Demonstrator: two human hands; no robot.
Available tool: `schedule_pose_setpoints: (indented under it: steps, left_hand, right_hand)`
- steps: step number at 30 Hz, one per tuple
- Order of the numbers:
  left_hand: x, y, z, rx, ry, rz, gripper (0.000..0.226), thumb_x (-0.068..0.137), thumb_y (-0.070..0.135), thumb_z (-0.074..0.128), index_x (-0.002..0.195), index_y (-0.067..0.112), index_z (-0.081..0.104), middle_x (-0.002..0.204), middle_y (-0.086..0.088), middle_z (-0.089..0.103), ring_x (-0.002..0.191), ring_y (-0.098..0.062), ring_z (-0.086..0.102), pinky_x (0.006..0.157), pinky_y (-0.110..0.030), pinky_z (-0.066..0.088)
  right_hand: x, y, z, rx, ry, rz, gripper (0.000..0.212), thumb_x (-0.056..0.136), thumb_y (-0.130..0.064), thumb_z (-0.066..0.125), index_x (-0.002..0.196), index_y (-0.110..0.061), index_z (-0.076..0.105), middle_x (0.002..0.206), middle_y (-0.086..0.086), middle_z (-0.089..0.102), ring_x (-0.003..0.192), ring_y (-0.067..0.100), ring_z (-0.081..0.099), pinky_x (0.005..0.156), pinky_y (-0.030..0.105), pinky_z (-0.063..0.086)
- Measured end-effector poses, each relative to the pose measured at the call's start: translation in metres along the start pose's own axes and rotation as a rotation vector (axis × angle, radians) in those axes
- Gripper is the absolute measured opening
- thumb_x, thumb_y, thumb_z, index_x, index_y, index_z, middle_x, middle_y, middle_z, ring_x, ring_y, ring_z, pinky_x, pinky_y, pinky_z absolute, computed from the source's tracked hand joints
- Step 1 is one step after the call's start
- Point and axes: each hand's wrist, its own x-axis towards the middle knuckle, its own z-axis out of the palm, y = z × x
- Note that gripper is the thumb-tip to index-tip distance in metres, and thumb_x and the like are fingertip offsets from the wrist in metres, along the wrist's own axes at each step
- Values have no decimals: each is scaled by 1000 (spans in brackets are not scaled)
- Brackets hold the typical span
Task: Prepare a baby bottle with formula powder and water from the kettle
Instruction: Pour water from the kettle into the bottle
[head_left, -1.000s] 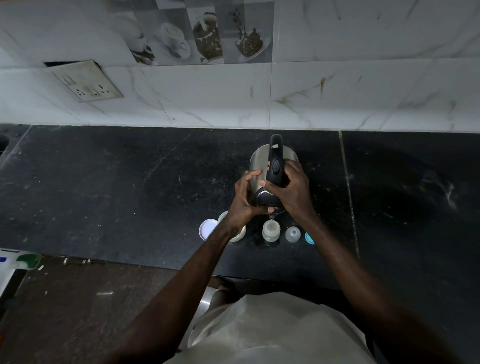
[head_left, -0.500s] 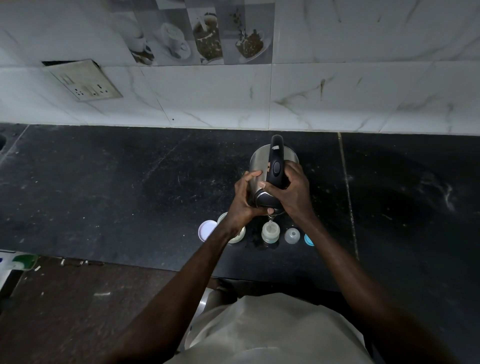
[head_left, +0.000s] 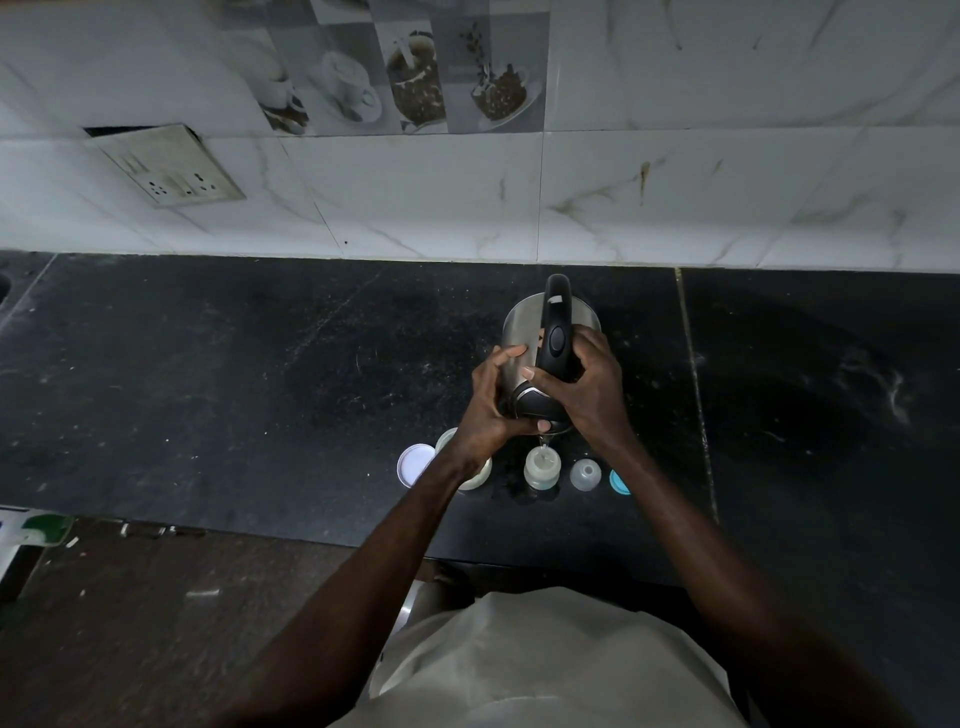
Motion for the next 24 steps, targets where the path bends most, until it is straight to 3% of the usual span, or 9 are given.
schedule_pose_setpoints:
  steps: [9, 11, 13, 16, 20, 24]
  left_hand:
    - [2, 5, -1, -9, 14, -6, 108, 59, 15, 99, 152, 41, 50, 160, -4, 29, 146, -29, 50, 111, -53, 56]
    - [3, 7, -1, -12, 10, -11, 107, 59, 15, 98, 151, 44, 51, 160, -3, 30, 146, -29, 51, 111, -51, 56]
    - [8, 9, -2, -21, 11, -21, 107, 59, 17, 99, 151, 47, 52, 162, -3, 33, 145, -29, 52, 112, -49, 56]
    - [17, 14, -5, -48, 30, -55, 103, 60, 20, 101, 148, 46, 55, 160, -8, 44, 142, -29, 58, 112, -53, 55]
    - [32, 33, -9, -86, 16, -88, 81, 78, -1, 89, 139, 43, 59, 140, -3, 67, 126, -26, 70, 101, -50, 62]
    - [59, 56, -21, -102, 31, -269, 80, 81, 8, 87, 149, 36, 55, 137, -4, 71, 121, -34, 72, 80, -50, 67]
  right_hand:
    - [12, 4, 2, -14, -6, 52, 44, 81, -28, 88, 113, -5, 71, 109, -7, 61, 103, -22, 52, 87, 0, 38]
    - [16, 5, 2, 12, -16, 91, 45, 82, -30, 88, 117, -7, 71, 111, -9, 62, 105, -19, 54, 92, 5, 41]
    - [23, 6, 1, 76, -41, 133, 45, 83, -34, 87, 120, -14, 71, 115, -11, 64, 108, -7, 60, 97, 19, 48]
    - [36, 3, 2, 199, -94, 224, 31, 81, -36, 87, 106, -32, 69, 112, -5, 70, 105, 12, 70, 91, 32, 58]
    - [61, -1, 8, 300, -95, 362, 25, 81, -33, 89, 94, -22, 70, 99, 3, 77, 90, 17, 76, 78, 33, 62]
    - [95, -2, 18, 367, -121, 500, 40, 79, -41, 89, 98, -8, 76, 91, 9, 80, 82, 24, 79, 75, 38, 65]
